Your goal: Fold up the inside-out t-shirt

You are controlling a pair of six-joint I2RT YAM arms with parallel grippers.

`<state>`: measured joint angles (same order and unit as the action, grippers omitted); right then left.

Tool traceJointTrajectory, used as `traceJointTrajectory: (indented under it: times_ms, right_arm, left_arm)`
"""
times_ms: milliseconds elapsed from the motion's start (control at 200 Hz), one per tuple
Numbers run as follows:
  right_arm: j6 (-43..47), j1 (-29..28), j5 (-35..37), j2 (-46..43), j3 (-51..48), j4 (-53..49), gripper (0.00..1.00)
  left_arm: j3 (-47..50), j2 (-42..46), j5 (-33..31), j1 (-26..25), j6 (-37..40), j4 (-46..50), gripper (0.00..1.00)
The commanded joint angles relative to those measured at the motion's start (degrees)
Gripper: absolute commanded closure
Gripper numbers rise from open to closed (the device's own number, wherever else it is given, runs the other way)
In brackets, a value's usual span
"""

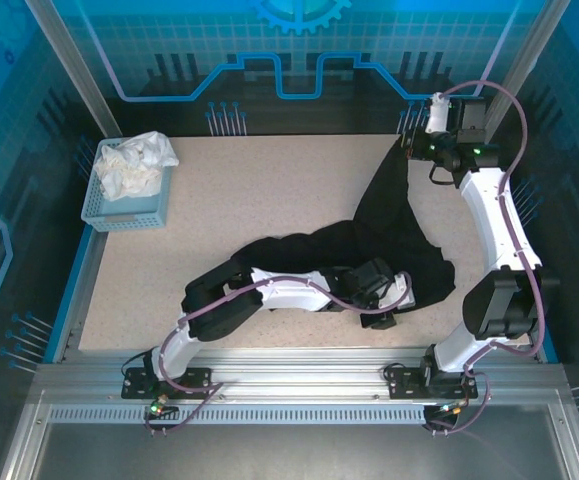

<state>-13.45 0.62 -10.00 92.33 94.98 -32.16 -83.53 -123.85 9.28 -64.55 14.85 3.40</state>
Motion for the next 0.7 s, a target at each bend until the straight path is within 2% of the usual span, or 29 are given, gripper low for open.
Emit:
traceJointTrajectory:
  times_ms: [0,120,190,300,410,570,655,695]
  right_arm:
    - [-0.6,1.2,-1.6,-0.6,0.9,-0.3,1.0]
    - [-0.7,1.3,-1.9,-0.8,0.9,-0.5,1.0]
    - [-1.1,1.3,-2.6,-1.2,0.9,-1.0,1.0]
    - [-2.0,1.1,-3.4,-3.6,-0.8,-1.3,1.0]
    - [-3.6,0.1,-3.1,-7.5,-5.7,0.5,1.0]
    - [-5.9,-2.8,-2.5,-9.5,-12.1,3.9,1.0]
    - [-5.8,-4.3,-2.2,-8.0,-12.9,4.1,1.0]
    - [-5.7,-4.7,-2.1,-7.1,-12.9,3.9,1.0]
  left_arm:
    - [-1.6,-2.0,-1.0,0.5,4.5,5.3,0.67]
    - [0.1,0.1,-3.2,2.9,3.3,6.1,0.92]
    - [3.8,5.0,-3.6,5.4,1.6,5.1,1.0]
    - [14.1,16.4,-4.8,11.1,-0.8,2.5,1.0]
    - [23.3,27.0,-3.9,20.4,-5.6,1.6,1.0]
    - [29.6,32.2,-6.4,30.2,-9.0,1.1,1.0]
    - [29.2,32.1,-8.8,31.3,-10.4,2.5,0.88]
    - [29.6,32.8,-7.9,30.8,-10.8,2.0,0.77]
